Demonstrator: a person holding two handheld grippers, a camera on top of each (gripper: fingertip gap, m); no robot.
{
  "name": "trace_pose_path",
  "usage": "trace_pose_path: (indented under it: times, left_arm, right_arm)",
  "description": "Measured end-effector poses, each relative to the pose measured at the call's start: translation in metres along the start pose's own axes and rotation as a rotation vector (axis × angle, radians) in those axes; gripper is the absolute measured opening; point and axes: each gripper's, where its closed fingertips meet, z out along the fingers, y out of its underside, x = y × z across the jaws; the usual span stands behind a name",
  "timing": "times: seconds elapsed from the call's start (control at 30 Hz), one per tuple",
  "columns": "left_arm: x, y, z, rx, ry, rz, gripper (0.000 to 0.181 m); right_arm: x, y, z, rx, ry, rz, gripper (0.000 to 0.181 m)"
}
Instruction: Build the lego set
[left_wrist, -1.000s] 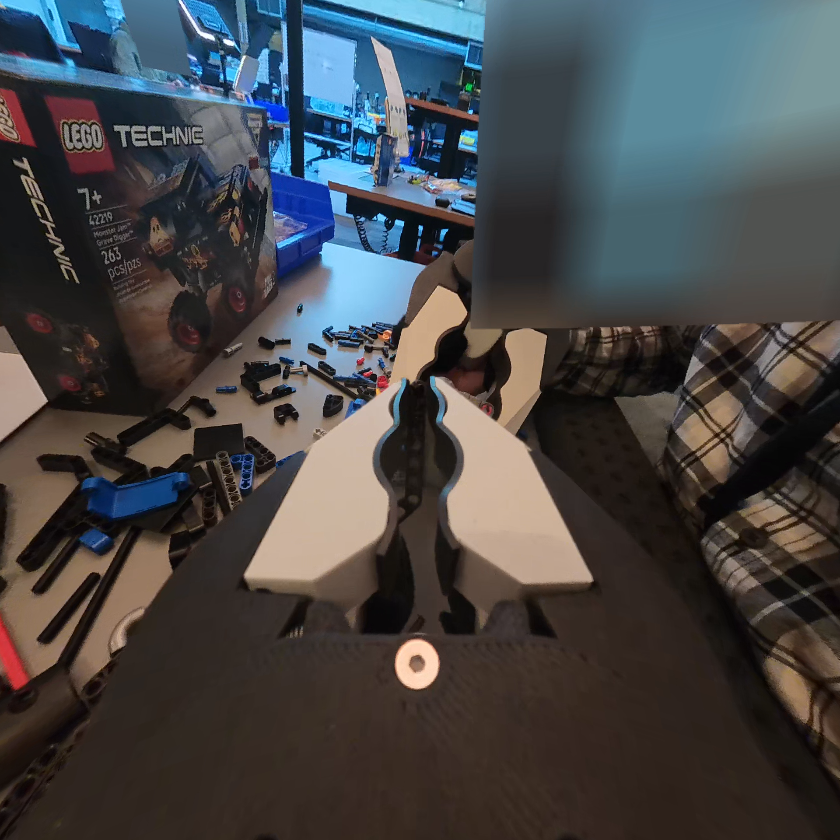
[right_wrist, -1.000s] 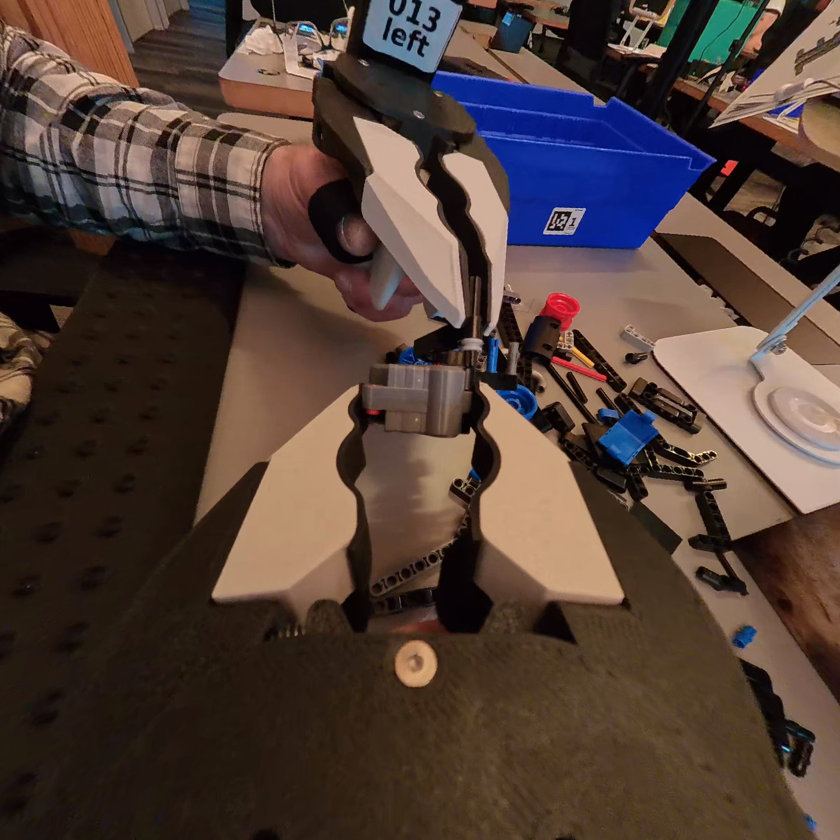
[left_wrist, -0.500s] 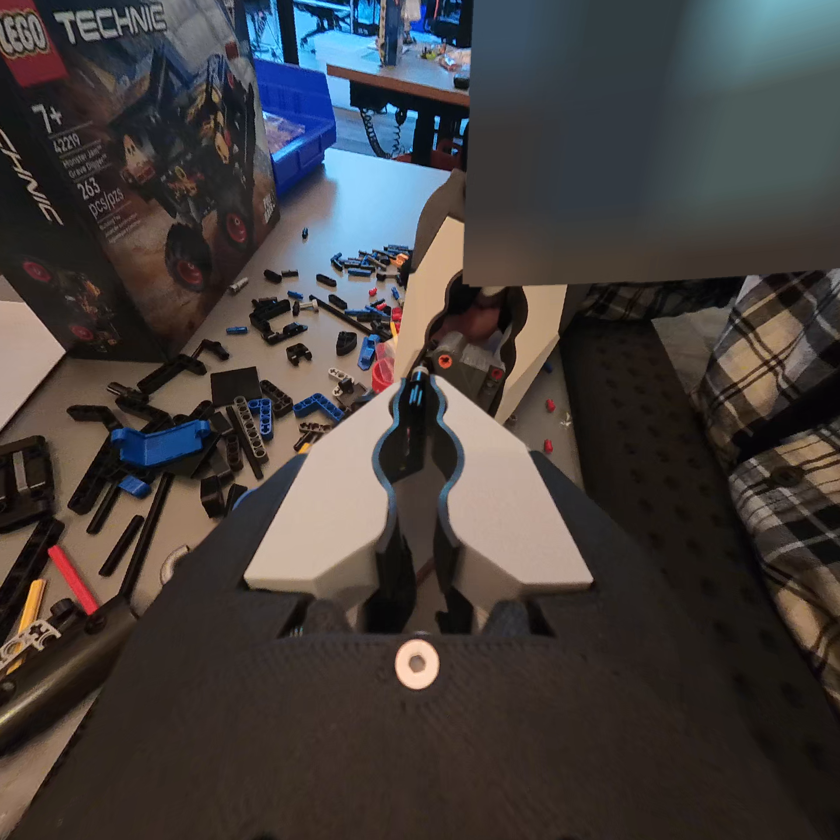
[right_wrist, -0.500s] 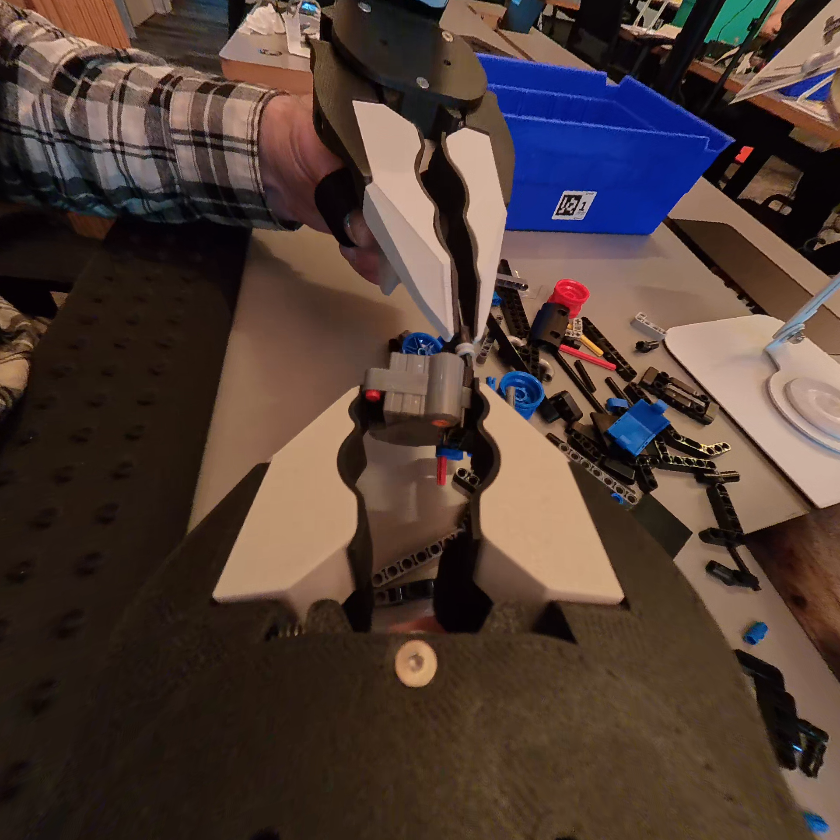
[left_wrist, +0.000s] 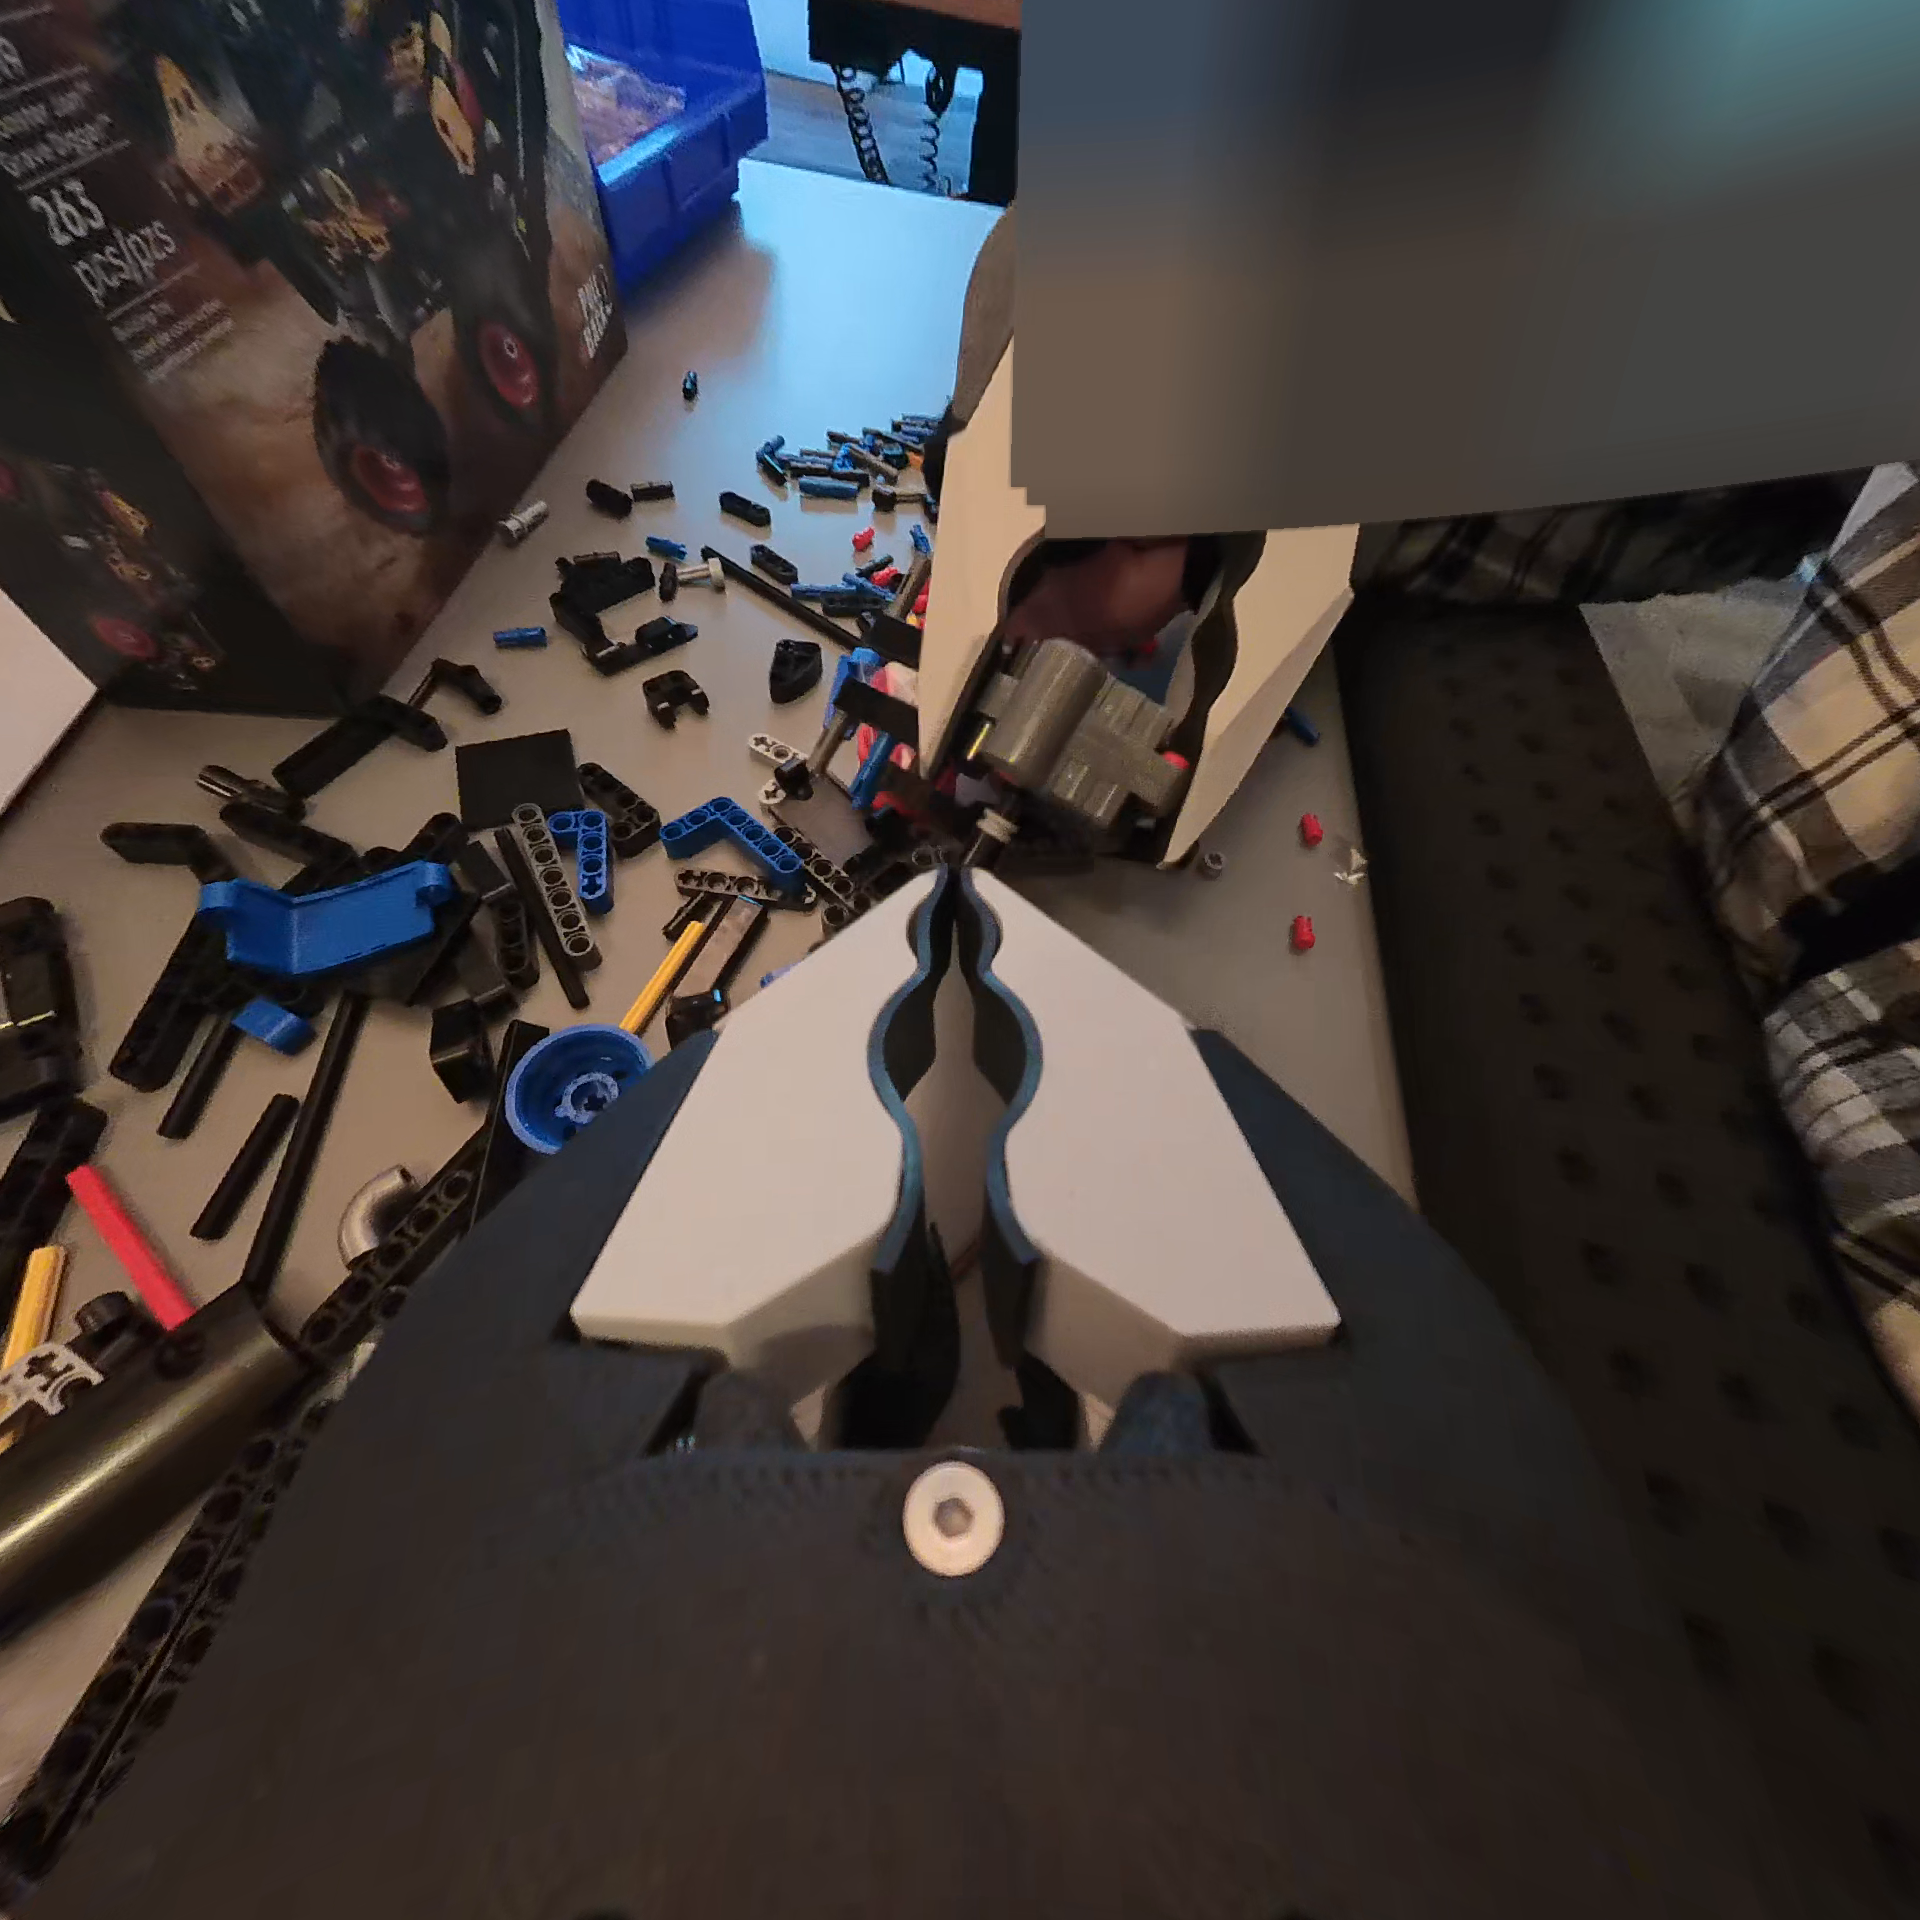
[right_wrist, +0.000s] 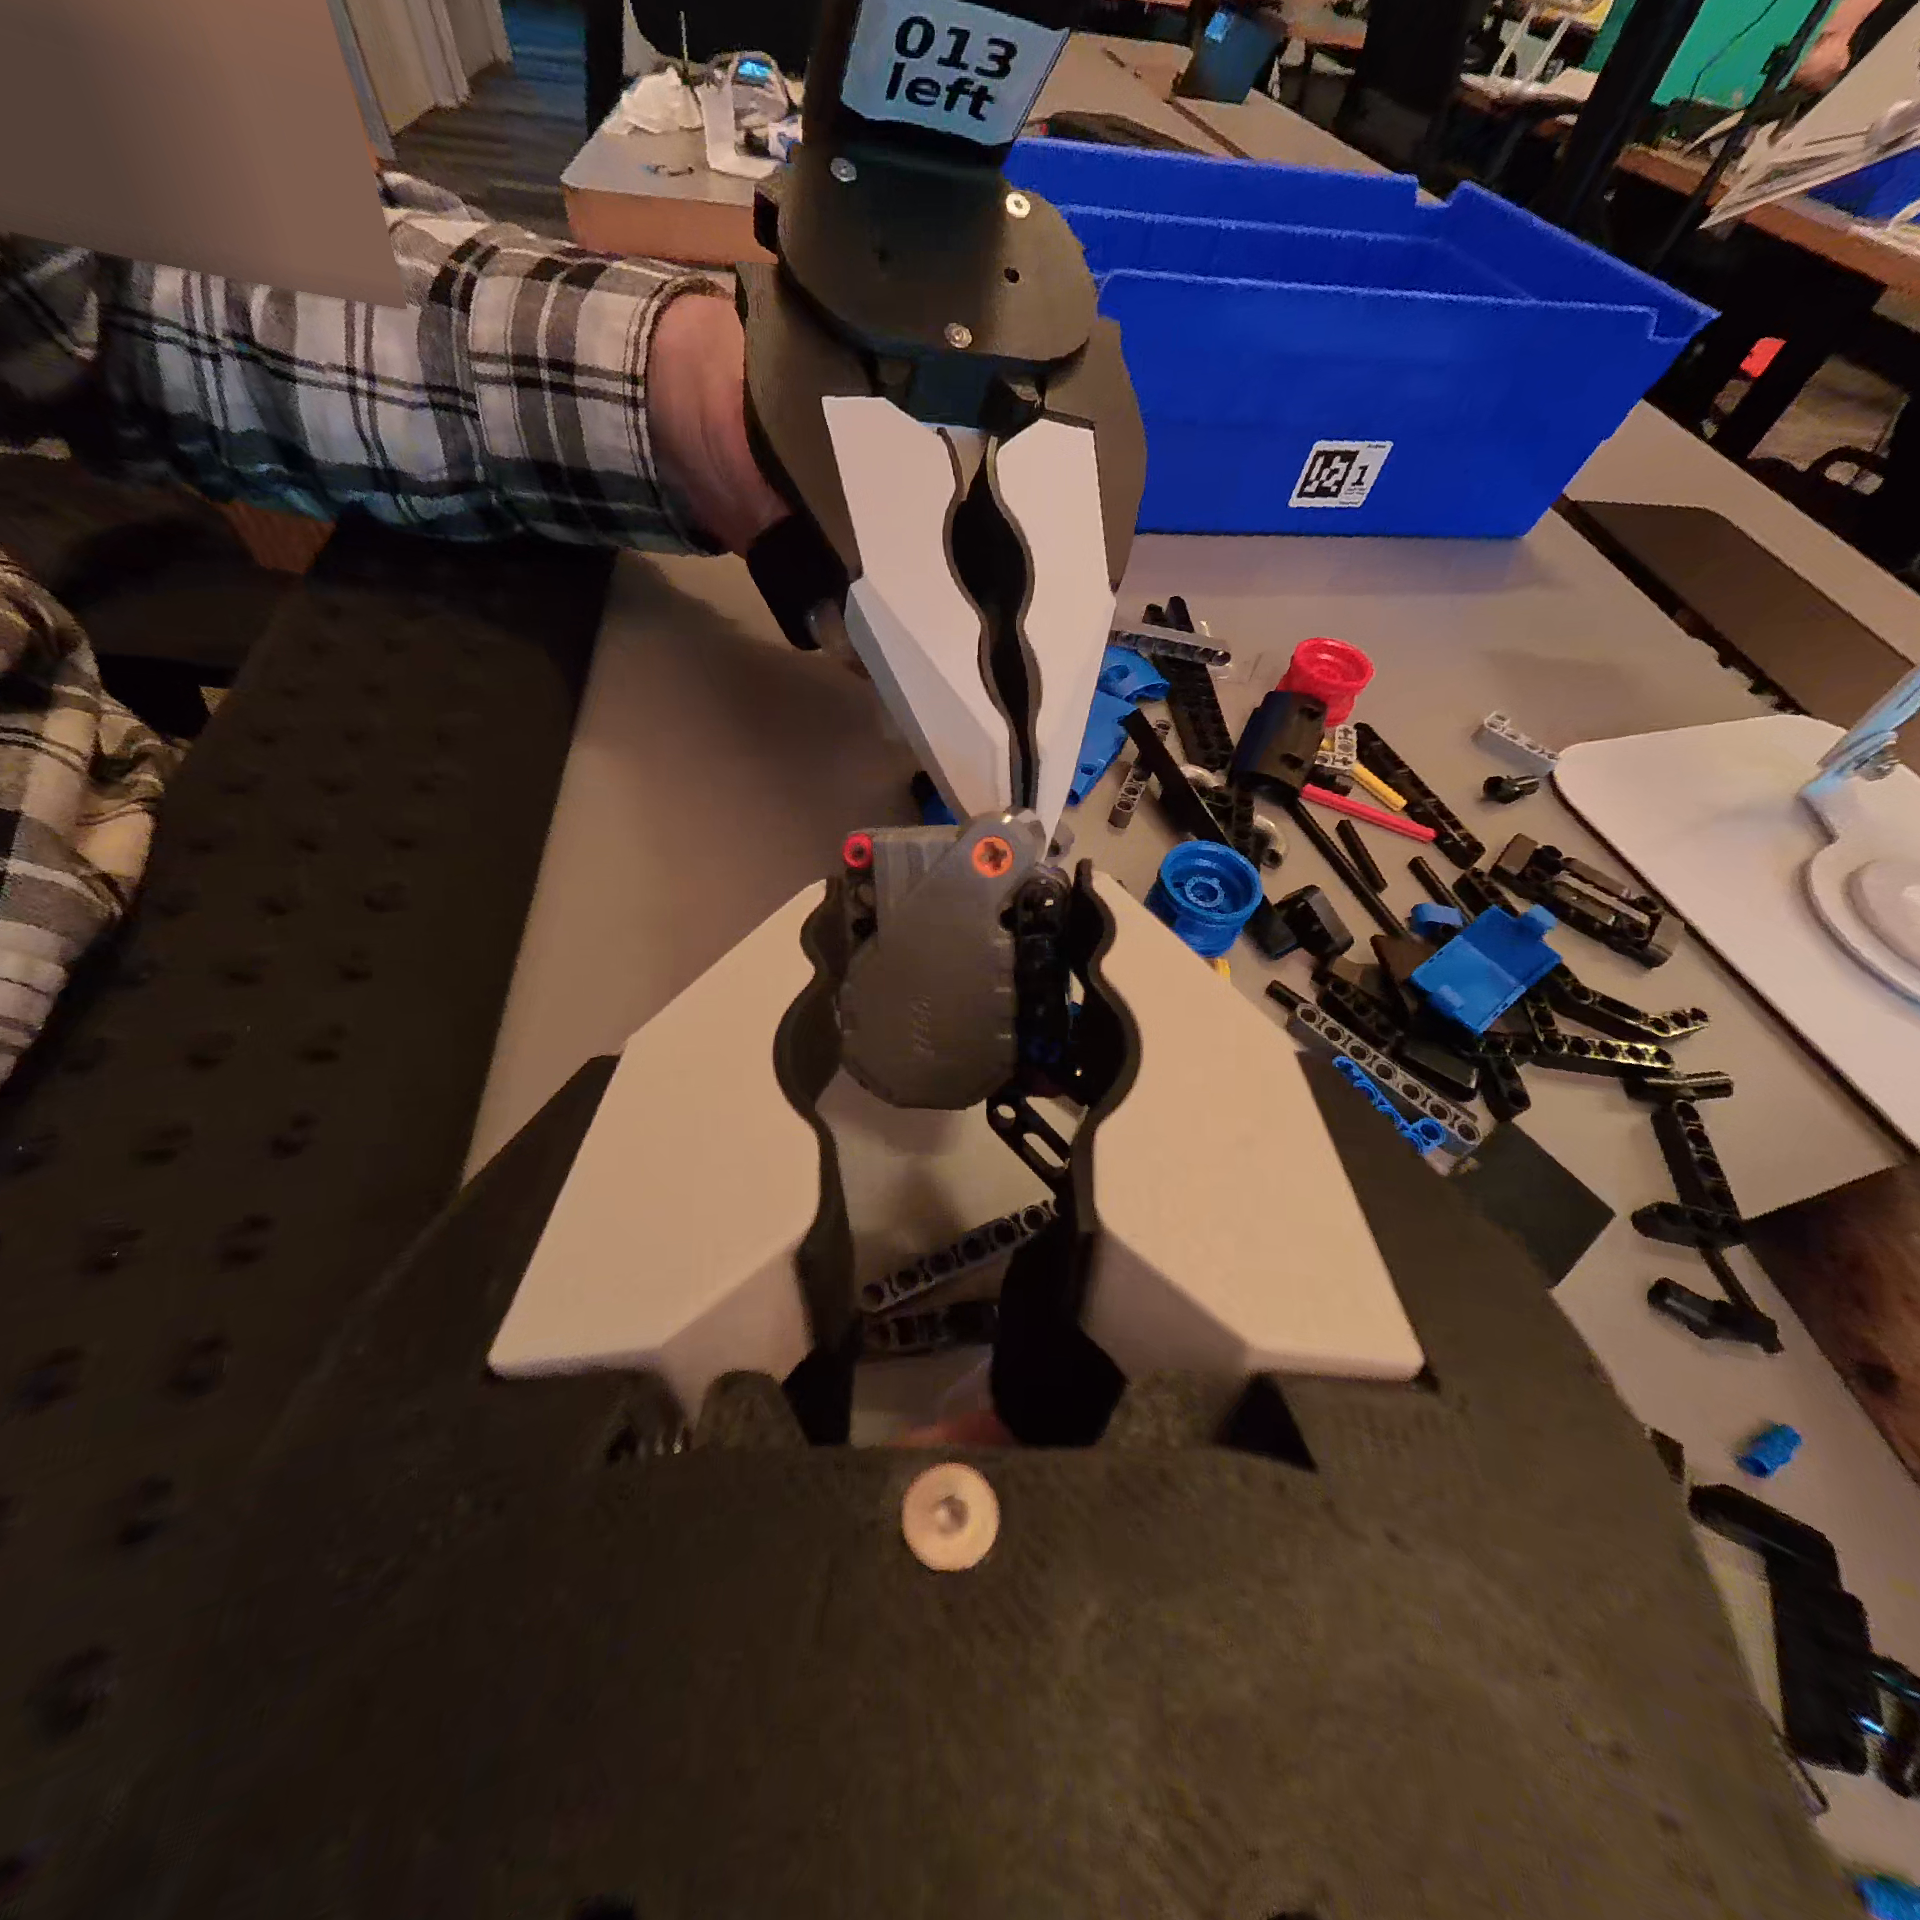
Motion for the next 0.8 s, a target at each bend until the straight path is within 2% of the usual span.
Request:
trace_pose_path:
  times: [0.07, 0.17, 0.2, 0.3, 0.47, 0.67, 0.7, 0.73, 0.8]
  left_arm:
    - [0.002, -0.003, -0.001, 0.012, -0.003, 0.02, 0.0]
    - [0.003, 0.002, 0.001, -0.016, -0.039, 0.08, 0.028]
    - [0.007, -0.001, 0.002, -0.002, -0.038, 0.104, 0.032]
    - [0.007, -0.019, -0.002, 0.067, -0.099, 0.176, 0.024]
    - [0.025, -0.03, -0.002, 0.124, -0.033, 0.195, 0.006]
    - [0.038, -0.044, -0.005, 0.199, 0.027, 0.149, 0.012]
    - [0.038, -0.046, -0.006, 0.207, 0.033, 0.141, 0.015]
    - [0.044, -0.047, -0.006, 0.218, 0.07, 0.127, 0.027]
    - [0.052, -0.049, -0.006, 0.235, 0.123, 0.096, 0.027]
  right_arm:
    - [0.0, -0.003, -0.002, 0.024, -0.01, -0.001, 0.041]
    - [0.001, -0.011, -0.01, 0.104, -0.056, 0.052, 0.042]
    - [0.0, -0.016, -0.014, 0.14, -0.071, 0.067, 0.042]
    - [-0.005, -0.021, -0.018, 0.182, -0.123, 0.088, 0.042]
    - [-0.012, -0.034, -0.026, 0.276, -0.192, 0.109, 0.042]
    - [-0.019, -0.047, -0.039, 0.372, -0.269, 0.127, 0.042]
    - [-0.02, -0.049, -0.04, 0.381, -0.28, 0.135, 0.042]
    - [-0.02, -0.049, -0.04, 0.385, -0.286, 0.139, 0.042]
    - [-0.023, -0.048, -0.039, 0.379, -0.303, 0.141, 0.042]
